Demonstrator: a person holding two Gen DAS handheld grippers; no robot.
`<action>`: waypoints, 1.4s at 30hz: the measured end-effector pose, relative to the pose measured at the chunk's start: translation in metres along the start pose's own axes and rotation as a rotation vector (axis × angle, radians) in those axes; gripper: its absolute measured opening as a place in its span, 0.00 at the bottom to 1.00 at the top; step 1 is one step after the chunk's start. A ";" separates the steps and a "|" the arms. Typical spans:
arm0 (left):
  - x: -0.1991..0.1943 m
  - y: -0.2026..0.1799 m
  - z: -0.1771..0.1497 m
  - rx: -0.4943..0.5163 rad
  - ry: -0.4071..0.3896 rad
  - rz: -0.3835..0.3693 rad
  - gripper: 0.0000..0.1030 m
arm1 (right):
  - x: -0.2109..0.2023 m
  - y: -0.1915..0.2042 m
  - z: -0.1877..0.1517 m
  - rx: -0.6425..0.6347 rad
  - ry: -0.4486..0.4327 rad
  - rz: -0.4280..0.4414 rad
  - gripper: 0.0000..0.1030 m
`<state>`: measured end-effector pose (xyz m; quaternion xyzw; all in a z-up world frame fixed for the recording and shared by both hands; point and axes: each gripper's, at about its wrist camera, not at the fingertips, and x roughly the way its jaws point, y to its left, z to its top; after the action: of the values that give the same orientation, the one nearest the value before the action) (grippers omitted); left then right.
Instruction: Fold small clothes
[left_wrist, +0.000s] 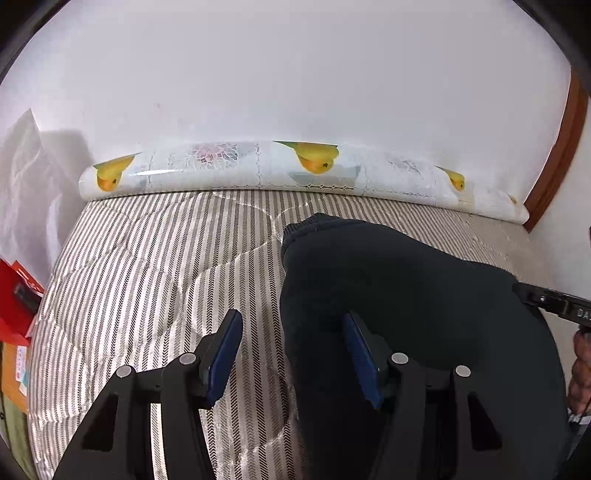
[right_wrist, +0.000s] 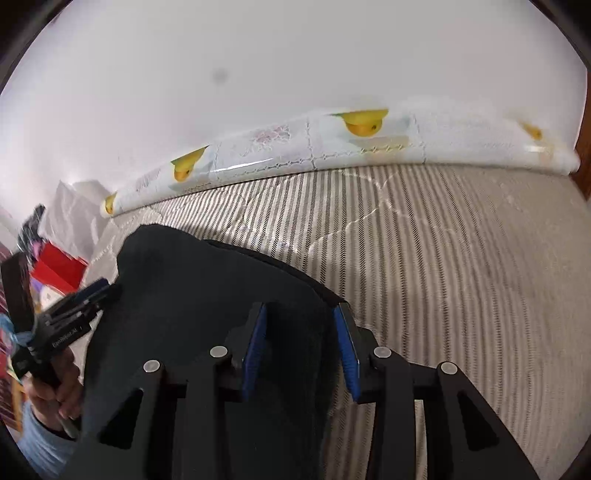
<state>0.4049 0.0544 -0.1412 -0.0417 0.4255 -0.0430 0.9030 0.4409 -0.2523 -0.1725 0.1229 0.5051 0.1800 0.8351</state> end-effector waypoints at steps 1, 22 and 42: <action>0.000 0.001 0.000 -0.001 0.003 -0.005 0.54 | -0.003 0.000 -0.001 -0.008 -0.015 0.037 0.09; -0.051 0.000 -0.043 -0.007 0.012 -0.071 0.54 | -0.038 -0.007 -0.043 0.055 -0.019 0.088 0.48; -0.088 -0.015 -0.092 0.000 0.023 -0.053 0.54 | -0.092 0.024 -0.087 -0.075 -0.103 -0.147 0.26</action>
<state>0.2771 0.0464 -0.1307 -0.0525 0.4345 -0.0675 0.8966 0.3200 -0.2677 -0.1295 0.0633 0.4621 0.1303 0.8749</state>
